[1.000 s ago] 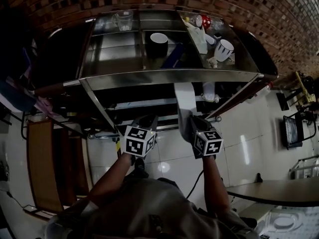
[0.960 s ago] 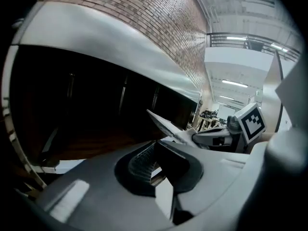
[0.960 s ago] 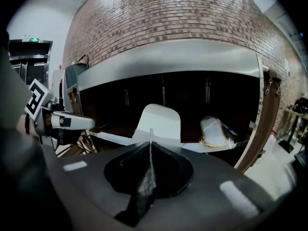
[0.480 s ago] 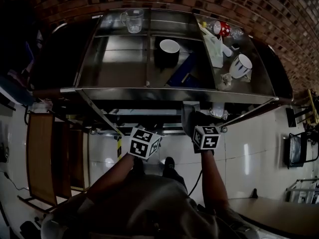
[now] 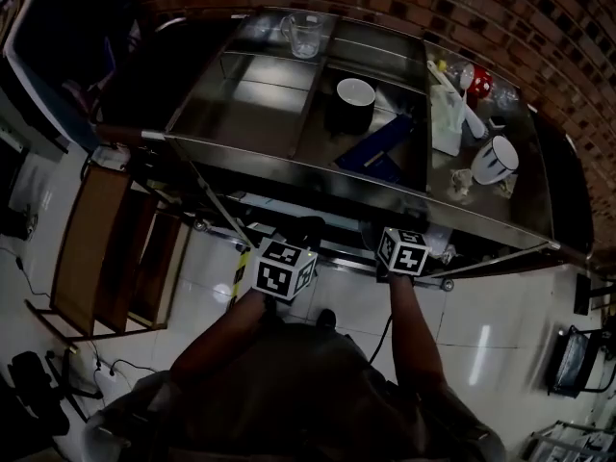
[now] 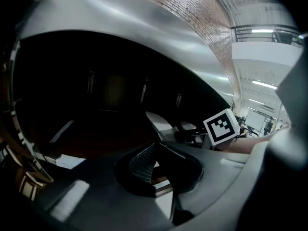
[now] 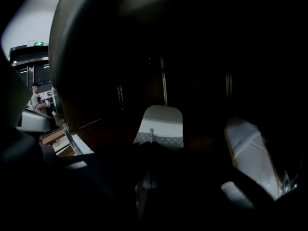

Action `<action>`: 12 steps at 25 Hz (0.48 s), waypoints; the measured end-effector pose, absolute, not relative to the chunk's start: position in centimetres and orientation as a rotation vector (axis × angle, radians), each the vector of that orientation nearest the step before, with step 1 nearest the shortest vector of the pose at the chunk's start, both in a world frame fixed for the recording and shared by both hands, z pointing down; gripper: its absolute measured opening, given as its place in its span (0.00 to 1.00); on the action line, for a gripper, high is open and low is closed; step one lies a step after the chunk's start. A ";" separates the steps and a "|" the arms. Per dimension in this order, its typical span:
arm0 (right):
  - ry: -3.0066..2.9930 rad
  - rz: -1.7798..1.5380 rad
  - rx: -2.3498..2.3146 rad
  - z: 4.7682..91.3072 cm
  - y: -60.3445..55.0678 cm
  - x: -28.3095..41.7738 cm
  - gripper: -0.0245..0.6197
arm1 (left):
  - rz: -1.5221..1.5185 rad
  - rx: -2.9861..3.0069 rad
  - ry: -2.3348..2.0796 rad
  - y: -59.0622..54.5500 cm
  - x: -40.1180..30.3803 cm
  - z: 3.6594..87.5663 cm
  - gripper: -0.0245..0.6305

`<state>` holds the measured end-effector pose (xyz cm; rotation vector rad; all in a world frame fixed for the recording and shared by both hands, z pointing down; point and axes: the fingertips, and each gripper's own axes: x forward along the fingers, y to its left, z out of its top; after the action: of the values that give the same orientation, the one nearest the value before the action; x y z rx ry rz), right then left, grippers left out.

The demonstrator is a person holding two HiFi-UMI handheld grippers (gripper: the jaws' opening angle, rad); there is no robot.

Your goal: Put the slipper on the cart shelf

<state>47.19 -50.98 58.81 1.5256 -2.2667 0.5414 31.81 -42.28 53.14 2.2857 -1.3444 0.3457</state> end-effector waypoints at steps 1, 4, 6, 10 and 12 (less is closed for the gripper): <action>-2.278 0.541 1.519 58.9 -51.4 47.0 0.05 | 0.341 2.279 -1.363 -42.2 31.6 53.0 0.05; -2.312 0.528 1.491 58.9 -52.1 46.1 0.06 | 0.340 2.264 -1.403 -41.9 30.9 52.6 0.05; -2.340 0.520 1.479 58.5 -52.3 45.5 0.11 | 0.338 2.259 -1.419 -41.8 30.4 52.2 0.05; -2.380 0.493 1.461 57.1 -51.5 44.7 0.19 | 0.337 2.272 -1.409 -42.0 30.0 51.6 0.05; -2.398 0.476 1.462 56.1 -50.8 44.6 0.19 | 0.331 2.288 -1.391 -42.3 30.2 51.4 0.05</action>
<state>44.56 -50.80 56.07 1.4624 -2.3979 0.4757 30.21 -42.28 51.39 2.2879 -1.3906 0.3312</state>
